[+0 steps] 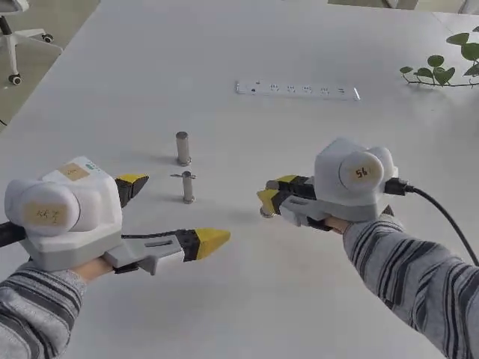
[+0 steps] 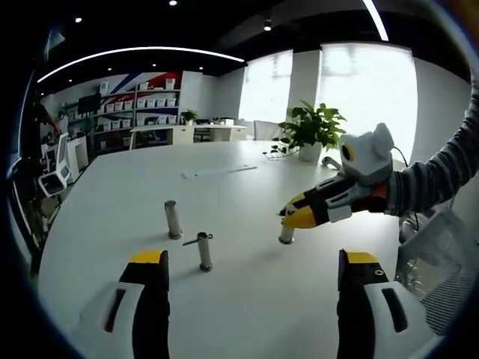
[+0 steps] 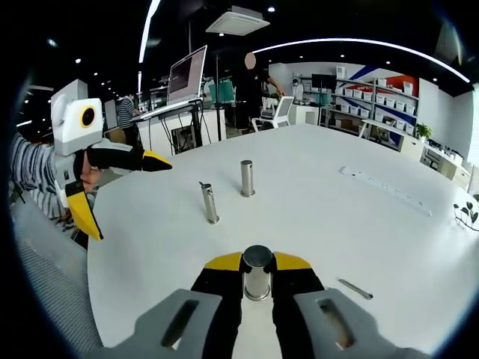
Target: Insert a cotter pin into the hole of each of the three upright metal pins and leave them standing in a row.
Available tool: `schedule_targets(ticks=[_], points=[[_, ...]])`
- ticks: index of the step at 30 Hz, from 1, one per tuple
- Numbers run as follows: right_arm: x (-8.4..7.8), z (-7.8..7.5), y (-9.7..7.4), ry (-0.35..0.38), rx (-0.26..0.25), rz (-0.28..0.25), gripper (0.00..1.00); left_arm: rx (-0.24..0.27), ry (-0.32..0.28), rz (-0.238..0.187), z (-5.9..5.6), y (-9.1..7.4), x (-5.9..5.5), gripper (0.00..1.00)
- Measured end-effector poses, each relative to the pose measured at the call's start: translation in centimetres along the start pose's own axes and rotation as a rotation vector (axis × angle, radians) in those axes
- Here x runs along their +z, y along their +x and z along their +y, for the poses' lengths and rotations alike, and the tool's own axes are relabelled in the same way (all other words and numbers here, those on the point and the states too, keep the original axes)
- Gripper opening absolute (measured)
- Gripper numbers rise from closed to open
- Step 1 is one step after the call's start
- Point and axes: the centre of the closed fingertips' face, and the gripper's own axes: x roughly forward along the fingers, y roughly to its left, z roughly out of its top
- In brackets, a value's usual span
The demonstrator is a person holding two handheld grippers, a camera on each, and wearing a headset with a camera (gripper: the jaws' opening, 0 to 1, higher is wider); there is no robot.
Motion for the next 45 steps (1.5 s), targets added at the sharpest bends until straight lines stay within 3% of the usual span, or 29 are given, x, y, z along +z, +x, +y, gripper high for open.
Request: schedule_targets(ticks=[10,25,33,45], points=[[-1.3,0.2,-0.1,0.019,-0.032,0.013,0.08,0.001,0.0,-0.008,0.0,0.0,0.2,0.92],[-2.2,1.0,-0.7,-0.025,0.004,0.0,0.09,-0.003,-0.003,-0.004,-0.3,-0.3,0.0,0.92],[-2.2,1.0,-0.7,0.02,0.02,-0.014,0.1,-0.006,-0.007,0.001,-0.5,-0.2,-0.2,0.92],[-2.4,0.4,-2.2,0.1,0.032,-0.022,0.27,0.004,-0.015,0.004,-0.3,-0.3,0.0,0.95]])
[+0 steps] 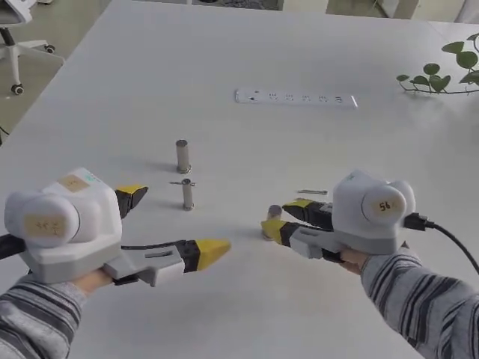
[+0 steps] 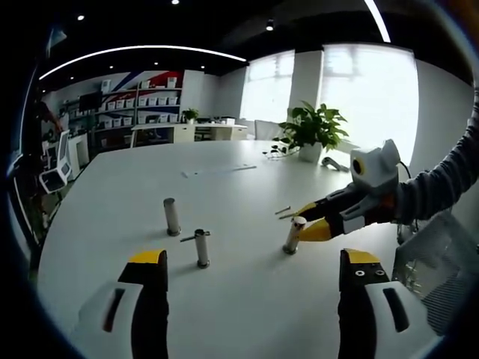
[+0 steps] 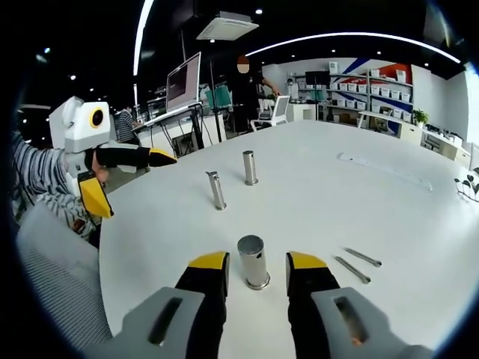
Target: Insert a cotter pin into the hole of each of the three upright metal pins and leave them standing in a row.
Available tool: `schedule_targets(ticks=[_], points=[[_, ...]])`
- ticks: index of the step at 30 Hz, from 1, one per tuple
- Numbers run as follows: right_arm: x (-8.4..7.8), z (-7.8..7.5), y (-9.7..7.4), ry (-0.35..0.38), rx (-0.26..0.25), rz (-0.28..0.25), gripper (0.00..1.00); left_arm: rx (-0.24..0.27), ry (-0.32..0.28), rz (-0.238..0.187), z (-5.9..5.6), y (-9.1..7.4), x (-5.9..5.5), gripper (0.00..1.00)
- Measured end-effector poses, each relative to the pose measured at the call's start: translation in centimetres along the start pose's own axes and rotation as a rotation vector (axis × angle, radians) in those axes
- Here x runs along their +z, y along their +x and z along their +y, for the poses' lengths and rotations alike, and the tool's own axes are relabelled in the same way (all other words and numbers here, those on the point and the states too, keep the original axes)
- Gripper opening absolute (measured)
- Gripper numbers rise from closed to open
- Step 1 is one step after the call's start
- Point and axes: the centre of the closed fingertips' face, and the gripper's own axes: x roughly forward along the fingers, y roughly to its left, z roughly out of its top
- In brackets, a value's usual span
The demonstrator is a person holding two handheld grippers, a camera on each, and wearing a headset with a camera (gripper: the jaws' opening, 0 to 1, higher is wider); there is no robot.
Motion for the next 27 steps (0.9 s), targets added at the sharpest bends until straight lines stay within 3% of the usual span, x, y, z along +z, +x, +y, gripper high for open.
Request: schedule_targets(ticks=[7,13,15,21,27], points=[[0.5,-0.8,-1.6,-0.033,0.008,0.038,0.32,0.002,-0.002,-0.002,-0.1,0.0,0.0,0.98],[-0.1,-1.9,-2.6,-0.051,0.026,0.134,0.34,-0.02,0.014,0.002,-1.1,0.0,0.2,0.99],[-0.7,-3.4,-2.6,-0.073,0.023,0.169,0.34,-0.024,0.02,0.004,-1.3,0.0,0.2,0.99],[-1.1,-4.9,-2.9,-0.104,0.032,0.256,0.32,-0.028,0.017,0.018,-1.5,0.0,0.0,0.99],[-1.4,-8.1,-1.6,-0.174,0.038,0.365,0.28,-0.021,0.016,0.025,-1.5,-0.1,-0.1,0.99]])
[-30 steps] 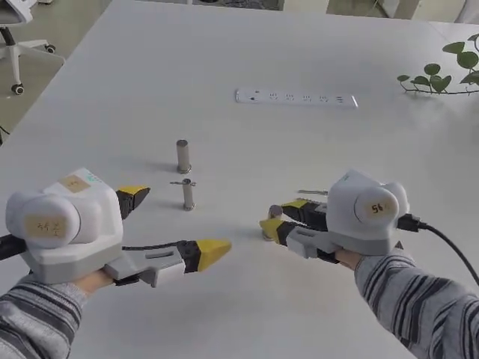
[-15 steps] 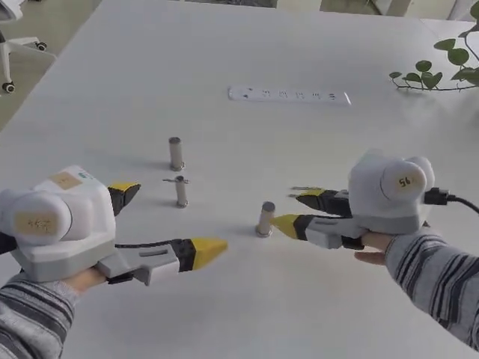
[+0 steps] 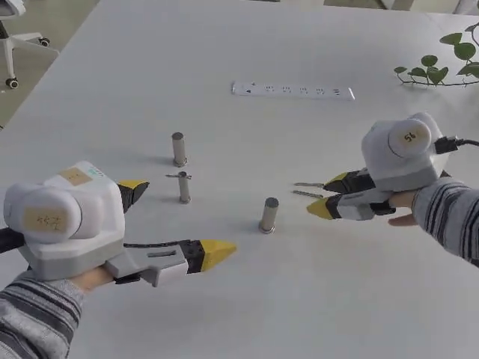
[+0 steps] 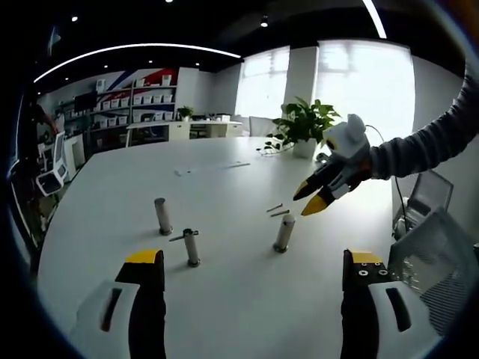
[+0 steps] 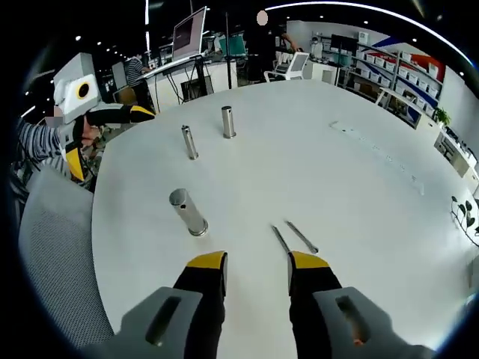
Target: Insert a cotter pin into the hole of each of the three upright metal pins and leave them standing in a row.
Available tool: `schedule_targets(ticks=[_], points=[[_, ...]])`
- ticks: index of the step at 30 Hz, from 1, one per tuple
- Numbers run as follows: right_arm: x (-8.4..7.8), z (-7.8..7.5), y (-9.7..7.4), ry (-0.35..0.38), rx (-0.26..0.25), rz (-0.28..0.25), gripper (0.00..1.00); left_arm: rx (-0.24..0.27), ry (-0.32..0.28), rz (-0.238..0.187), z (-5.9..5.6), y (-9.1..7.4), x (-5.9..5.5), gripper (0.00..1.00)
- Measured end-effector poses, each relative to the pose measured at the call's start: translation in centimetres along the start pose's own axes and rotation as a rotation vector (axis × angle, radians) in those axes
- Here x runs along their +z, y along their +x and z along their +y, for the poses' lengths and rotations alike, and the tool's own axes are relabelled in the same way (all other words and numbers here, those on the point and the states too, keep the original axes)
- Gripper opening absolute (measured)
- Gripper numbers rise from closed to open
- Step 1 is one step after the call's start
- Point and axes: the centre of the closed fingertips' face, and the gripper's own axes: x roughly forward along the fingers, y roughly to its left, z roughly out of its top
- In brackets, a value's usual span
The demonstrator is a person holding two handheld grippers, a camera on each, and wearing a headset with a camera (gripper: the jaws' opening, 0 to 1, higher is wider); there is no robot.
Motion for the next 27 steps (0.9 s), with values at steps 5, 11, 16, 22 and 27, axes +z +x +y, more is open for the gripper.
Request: schedule_targets(ticks=[5,11,16,22,27], points=[[-0.5,-0.6,0.3,-0.015,0.01,0.063,0.25,0.005,-0.008,0.003,0.1,0.0,-0.1,0.99],[-0.8,-1.7,1.3,-0.029,0.025,0.116,0.2,0.009,-0.013,-0.005,0.2,0.0,0.2,0.99],[-1.1,-1.3,1.8,-0.044,0.048,0.143,0.17,0.016,-0.01,0.001,0.4,0.1,0.2,0.99],[-1.5,-1.2,2.4,-0.068,0.06,0.191,0.13,0.02,-0.015,0.009,0.5,0.2,0.1,0.98],[-1.8,-1.2,2.5,-0.088,0.066,0.216,0.09,0.022,-0.014,0.016,0.8,0.2,0.0,0.98]])
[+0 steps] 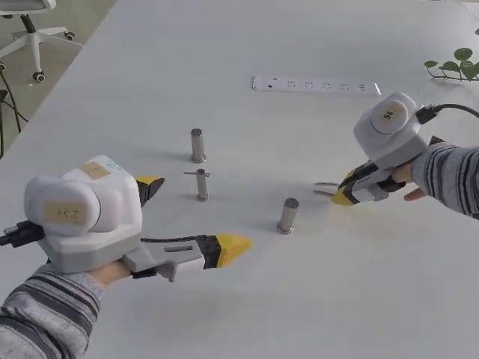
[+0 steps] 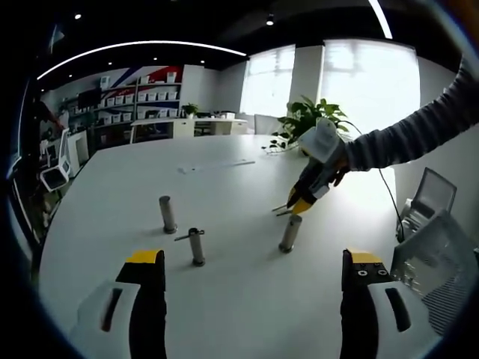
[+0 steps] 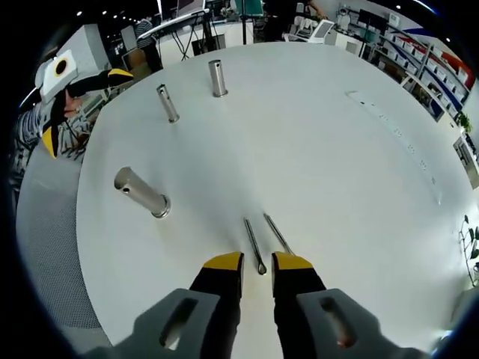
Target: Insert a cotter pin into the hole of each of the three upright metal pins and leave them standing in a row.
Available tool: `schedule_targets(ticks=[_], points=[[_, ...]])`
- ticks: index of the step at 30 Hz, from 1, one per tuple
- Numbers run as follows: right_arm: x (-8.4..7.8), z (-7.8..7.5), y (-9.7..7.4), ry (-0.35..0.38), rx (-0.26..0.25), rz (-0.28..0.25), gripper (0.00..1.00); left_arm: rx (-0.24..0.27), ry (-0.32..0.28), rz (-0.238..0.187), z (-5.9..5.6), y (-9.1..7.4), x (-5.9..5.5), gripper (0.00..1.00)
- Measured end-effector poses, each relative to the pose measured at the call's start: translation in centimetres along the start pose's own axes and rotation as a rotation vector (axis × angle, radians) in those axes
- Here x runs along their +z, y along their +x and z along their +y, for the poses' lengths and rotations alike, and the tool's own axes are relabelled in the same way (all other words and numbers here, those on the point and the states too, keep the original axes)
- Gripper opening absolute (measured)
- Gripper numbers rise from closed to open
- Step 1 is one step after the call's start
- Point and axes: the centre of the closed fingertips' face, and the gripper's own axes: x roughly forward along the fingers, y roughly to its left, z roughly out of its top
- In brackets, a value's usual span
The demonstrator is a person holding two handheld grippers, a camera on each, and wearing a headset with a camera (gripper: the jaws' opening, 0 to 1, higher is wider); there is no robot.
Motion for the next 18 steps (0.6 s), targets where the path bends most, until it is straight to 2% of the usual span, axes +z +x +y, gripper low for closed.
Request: schedule_targets(ticks=[5,9,10,13,18], points=[[-0.13,-0.06,0.12,-0.005,0.011,0.028,0.07,0.001,0.004,0.006,0.28,0.01,-0.06,0.98],[-0.46,0.08,0.06,-0.082,-0.003,0.084,0.07,0.006,0.003,0.004,0.44,-0.02,0.06,0.98],[-0.7,-0.39,0.2,-0.097,-0.004,0.092,0.06,0.005,0.002,0.003,0.44,-0.02,0.09,0.97],[-0.65,-0.26,0.27,-0.085,-0.005,0.108,0.05,0.004,0.007,0.006,0.36,0.0,0.07,0.97],[-0.71,0.28,0.25,-0.134,-0.005,0.123,0.01,0.003,0.006,0.008,0.2,-0.04,0.06,0.97]])
